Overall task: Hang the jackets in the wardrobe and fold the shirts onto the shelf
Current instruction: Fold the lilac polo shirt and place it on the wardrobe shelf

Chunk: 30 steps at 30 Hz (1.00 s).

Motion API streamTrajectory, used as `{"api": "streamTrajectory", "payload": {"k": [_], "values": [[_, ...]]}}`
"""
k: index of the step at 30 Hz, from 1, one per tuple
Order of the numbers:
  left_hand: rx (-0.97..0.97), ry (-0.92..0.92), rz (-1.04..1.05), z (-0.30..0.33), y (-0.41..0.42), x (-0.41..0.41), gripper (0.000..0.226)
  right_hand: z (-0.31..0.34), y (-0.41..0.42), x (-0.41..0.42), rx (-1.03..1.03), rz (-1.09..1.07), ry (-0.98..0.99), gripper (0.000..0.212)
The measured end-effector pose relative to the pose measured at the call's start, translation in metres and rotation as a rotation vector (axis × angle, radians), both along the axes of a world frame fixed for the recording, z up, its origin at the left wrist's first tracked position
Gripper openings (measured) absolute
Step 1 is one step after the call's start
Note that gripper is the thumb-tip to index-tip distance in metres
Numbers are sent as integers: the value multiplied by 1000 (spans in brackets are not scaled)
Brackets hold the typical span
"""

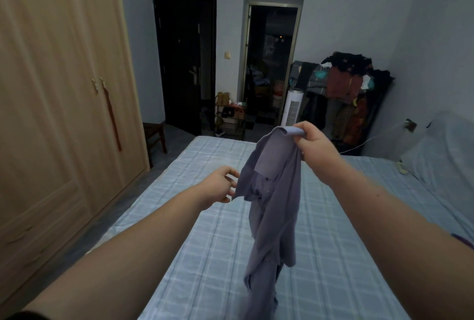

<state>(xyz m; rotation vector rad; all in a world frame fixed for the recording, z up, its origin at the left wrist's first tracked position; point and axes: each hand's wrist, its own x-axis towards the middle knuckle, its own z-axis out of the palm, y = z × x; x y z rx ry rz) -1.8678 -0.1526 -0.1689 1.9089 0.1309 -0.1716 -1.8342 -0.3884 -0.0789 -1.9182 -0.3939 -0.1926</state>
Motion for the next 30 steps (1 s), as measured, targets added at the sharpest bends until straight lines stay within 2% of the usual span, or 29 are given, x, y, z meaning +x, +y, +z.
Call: {"api": "streamTrajectory", "payload": {"k": [5,8,10,14,16,19,21,26,30], "values": [[146,-41,-68,-3,1,12,69,33,-13,0,194,59,-11,20],[117,-83,-146,4,-5,18,70,46,-18,1,329,77,5,18],[75,-93,-262,11,-14,21,64,51,-23,1,367,66,13,16],[-28,-81,-506,19,-37,16,29,53,-34,0,300,16,-24,15],[-86,-97,-445,19,-41,18,27,52,-43,1,214,-44,-71,15],[-65,-184,-138,22,-36,23,17,49,-59,4,129,-140,-137,22],[-21,-255,-23,29,-27,25,9,45,-68,4,28,-205,-153,22],[285,-500,52,57,1,25,9,27,-89,12,-329,-305,-128,15],[574,-543,74,75,27,17,17,7,-91,18,-409,-284,-142,14]]}}
